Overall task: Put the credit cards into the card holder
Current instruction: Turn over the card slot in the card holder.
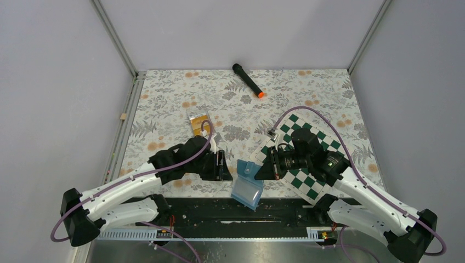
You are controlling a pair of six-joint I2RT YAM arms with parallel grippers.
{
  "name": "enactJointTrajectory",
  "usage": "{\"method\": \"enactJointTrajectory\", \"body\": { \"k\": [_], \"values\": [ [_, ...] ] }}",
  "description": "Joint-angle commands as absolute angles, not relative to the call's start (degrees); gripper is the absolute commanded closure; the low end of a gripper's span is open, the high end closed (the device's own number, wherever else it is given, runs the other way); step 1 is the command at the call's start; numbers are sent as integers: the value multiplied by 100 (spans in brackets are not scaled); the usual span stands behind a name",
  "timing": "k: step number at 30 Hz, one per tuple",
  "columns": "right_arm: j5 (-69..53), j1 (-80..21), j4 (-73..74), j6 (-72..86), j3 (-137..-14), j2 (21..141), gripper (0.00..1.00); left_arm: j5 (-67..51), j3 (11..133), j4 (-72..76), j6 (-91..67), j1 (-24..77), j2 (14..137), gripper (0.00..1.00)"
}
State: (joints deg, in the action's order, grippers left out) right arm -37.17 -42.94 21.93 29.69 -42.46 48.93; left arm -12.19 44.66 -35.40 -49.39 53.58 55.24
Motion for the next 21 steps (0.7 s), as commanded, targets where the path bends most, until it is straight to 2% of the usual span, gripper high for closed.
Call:
{"method": "enactJointTrajectory", "body": {
  "k": [1, 21],
  "values": [
    [-3779, -4262, 1997, 2987, -4245, 4887, 100, -1046, 4606, -3528, -4877, 5421, 5550, 50],
    [-3915, -4262, 1836, 3138, -4211, 5008, 100, -1139, 4501, -3126, -4877, 5604, 5898, 50]
  ]
}}
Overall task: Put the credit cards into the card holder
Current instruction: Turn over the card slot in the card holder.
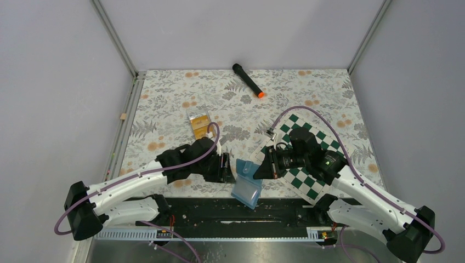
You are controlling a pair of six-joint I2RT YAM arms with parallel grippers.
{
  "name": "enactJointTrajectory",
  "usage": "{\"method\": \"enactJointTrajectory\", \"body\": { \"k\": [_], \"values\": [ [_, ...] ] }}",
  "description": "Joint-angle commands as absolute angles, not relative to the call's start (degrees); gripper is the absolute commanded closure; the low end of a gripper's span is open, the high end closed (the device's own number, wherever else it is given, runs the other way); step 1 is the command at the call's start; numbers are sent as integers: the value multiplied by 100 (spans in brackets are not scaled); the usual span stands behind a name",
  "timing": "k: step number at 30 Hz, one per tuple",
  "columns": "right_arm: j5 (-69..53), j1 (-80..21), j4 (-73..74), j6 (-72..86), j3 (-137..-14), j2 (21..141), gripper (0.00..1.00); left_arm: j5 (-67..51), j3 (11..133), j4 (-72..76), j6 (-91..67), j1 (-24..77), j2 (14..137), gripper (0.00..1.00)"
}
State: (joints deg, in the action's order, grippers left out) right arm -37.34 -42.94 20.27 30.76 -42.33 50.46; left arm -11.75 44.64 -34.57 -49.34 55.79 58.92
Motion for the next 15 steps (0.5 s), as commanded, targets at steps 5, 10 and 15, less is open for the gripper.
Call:
{"method": "enactJointTrajectory", "body": {
  "k": [5, 10, 15],
  "values": [
    [-3927, -4262, 1831, 3144, -4193, 5009, 100, -1028, 4469, -3128, -4908, 5605, 5946, 48],
    [-3964, -4260, 1769, 3186, -4162, 5008, 100, -979, 4424, -3143, -4922, 5625, 6029, 46],
    [-3996, -4255, 1702, 3216, -4125, 5014, 100, -842, 4407, -3281, -4896, 5651, 6064, 45]
  ]
}}
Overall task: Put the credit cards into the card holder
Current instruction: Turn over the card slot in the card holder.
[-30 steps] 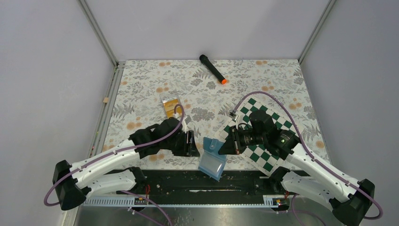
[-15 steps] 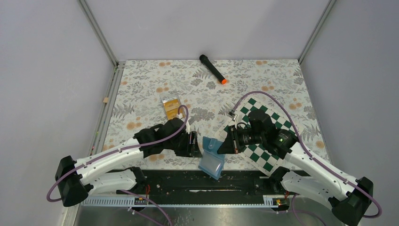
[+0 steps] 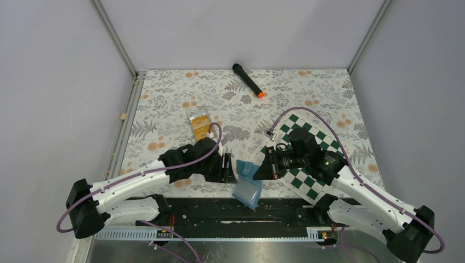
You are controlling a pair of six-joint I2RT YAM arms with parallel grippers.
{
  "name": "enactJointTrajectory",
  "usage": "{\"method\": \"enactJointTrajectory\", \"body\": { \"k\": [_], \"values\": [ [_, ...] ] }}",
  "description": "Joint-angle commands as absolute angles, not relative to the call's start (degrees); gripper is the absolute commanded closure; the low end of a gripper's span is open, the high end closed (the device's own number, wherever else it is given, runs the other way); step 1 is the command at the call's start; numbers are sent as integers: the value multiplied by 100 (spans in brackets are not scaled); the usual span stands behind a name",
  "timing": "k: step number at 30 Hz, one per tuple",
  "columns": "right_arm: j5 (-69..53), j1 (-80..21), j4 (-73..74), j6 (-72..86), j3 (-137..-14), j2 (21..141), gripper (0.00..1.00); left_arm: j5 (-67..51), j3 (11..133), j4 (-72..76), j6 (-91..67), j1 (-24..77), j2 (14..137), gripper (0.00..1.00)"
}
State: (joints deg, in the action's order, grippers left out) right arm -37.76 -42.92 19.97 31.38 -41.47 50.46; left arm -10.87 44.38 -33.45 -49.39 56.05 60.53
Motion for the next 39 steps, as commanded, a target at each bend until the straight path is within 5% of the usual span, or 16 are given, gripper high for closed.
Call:
{"method": "enactJointTrajectory", "body": {
  "k": [1, 27, 39],
  "values": [
    [-4009, -4257, 1697, 3223, -4117, 5011, 100, -825, 4403, -3294, -4896, 5659, 6078, 45],
    [-4004, -4254, 1614, 3233, -3959, 5027, 100, -1045, 4360, -2689, -4918, 5924, 5822, 47],
    [-4132, -4257, 1406, 3327, -3912, 5080, 100, -177, 4173, -3242, -5102, 5915, 5761, 45]
  ]
}}
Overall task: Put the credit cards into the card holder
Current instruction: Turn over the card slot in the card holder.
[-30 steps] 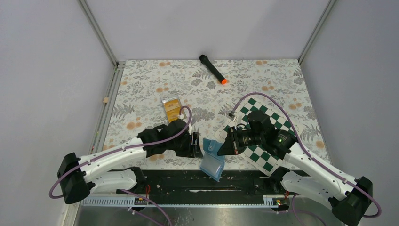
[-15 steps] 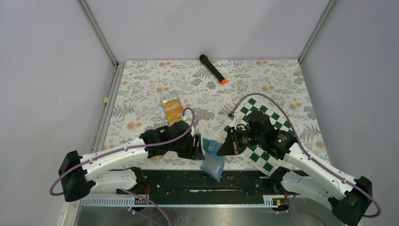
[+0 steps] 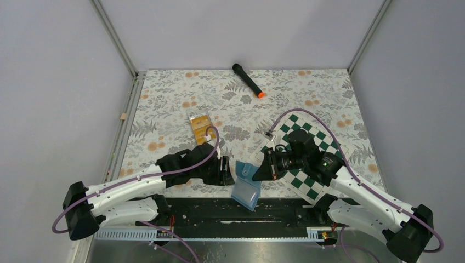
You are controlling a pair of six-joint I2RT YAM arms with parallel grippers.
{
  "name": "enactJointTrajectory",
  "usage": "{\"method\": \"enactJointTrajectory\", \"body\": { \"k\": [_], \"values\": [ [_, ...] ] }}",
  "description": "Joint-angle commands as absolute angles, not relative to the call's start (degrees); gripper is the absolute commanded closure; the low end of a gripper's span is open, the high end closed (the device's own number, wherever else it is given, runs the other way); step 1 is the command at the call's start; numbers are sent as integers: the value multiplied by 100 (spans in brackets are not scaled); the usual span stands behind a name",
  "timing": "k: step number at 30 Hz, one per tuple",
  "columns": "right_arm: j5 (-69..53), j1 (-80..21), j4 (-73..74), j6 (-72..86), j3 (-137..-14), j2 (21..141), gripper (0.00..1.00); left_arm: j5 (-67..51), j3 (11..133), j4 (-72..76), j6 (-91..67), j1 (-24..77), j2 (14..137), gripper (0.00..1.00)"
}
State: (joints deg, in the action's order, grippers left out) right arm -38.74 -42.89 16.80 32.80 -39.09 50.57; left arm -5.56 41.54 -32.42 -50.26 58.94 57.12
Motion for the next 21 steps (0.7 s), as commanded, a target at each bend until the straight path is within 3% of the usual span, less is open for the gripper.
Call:
{"method": "enactJointTrajectory", "body": {
  "k": [1, 11, 21],
  "values": [
    [-4124, -4260, 1401, 3339, -3904, 5068, 100, -174, 4201, -3227, -5094, 5918, 5814, 45],
    [-4131, -4262, 1359, 3386, -3834, 5032, 100, -284, 4413, -3154, -4959, 5915, 6143, 45],
    [-4113, -4261, 1250, 3396, -3736, 4975, 100, -842, 3732, -2027, -5245, 5915, 5547, 47]
  ]
}}
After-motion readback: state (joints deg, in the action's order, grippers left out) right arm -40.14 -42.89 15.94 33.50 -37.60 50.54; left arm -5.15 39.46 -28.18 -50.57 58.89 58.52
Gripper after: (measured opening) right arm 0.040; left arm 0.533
